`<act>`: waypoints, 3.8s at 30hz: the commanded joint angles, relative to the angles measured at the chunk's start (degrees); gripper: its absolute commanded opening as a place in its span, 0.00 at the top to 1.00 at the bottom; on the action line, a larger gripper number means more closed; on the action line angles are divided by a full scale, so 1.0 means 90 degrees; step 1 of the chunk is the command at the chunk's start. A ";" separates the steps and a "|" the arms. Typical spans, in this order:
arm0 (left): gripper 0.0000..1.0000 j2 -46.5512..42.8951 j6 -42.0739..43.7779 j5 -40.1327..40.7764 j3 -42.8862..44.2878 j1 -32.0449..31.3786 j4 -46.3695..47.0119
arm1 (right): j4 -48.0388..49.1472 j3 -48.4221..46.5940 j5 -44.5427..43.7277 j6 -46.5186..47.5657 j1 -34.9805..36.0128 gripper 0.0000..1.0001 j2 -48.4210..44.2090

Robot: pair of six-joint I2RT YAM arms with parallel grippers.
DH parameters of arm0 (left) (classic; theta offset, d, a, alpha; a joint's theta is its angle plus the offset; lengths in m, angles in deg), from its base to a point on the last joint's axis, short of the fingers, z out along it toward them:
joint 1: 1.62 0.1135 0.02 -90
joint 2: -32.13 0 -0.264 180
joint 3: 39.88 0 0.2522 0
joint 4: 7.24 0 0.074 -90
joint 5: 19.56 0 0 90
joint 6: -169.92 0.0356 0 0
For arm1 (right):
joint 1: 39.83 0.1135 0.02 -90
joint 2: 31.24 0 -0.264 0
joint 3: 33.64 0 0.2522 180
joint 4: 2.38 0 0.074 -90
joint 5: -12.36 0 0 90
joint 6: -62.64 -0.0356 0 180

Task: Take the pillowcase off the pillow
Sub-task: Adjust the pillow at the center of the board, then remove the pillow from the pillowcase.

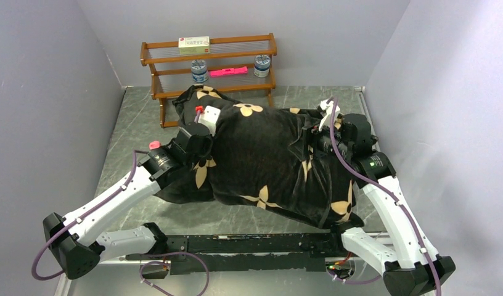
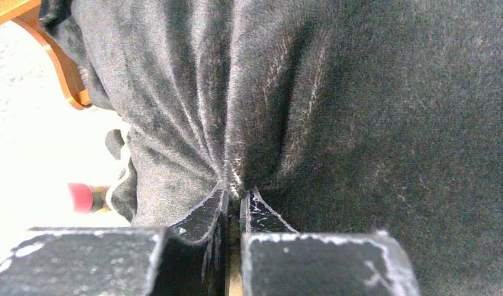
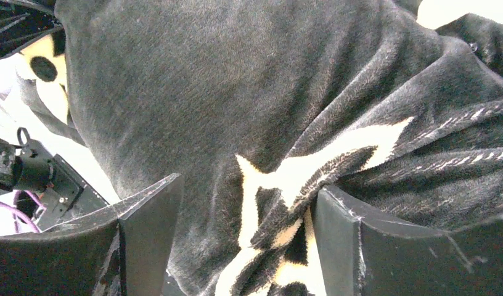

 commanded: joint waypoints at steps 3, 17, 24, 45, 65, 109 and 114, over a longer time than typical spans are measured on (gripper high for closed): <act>0.95 -0.0092 0.0393 0.0372 0.0422 0.0053 0.0555 | 0.0040 -0.0390 -0.0201 0.0196 0.0020 0.15 -0.0010; 0.95 -0.0321 0.0239 0.0018 0.0042 0.1520 0.0404 | 0.0066 -0.0856 -0.0367 0.0253 0.0034 0.04 0.0347; 0.95 -0.0293 0.0070 -0.0040 0.0092 0.2107 0.0396 | -0.0055 -0.0632 -0.0453 0.0231 0.0035 0.03 0.0112; 0.95 0.0667 0.0455 -0.0267 0.1381 0.2697 0.0679 | -0.1240 0.0150 0.0380 -0.0412 0.0032 0.07 -0.0738; 0.36 -0.0219 0.0086 -0.2219 0.1168 0.0929 0.0734 | 0.0659 0.0422 0.2359 -0.1246 0.0136 0.14 -0.0343; 0.13 0.3134 -0.0166 -0.1138 0.3326 -0.2447 0.1706 | 0.0813 0.1586 -0.2786 -0.1928 0.0154 0.00 -0.1457; 0.11 0.3327 -0.0251 -0.1083 0.3046 -0.2479 0.2194 | 0.1197 0.1831 -0.2476 -0.1907 0.0156 0.00 -0.1657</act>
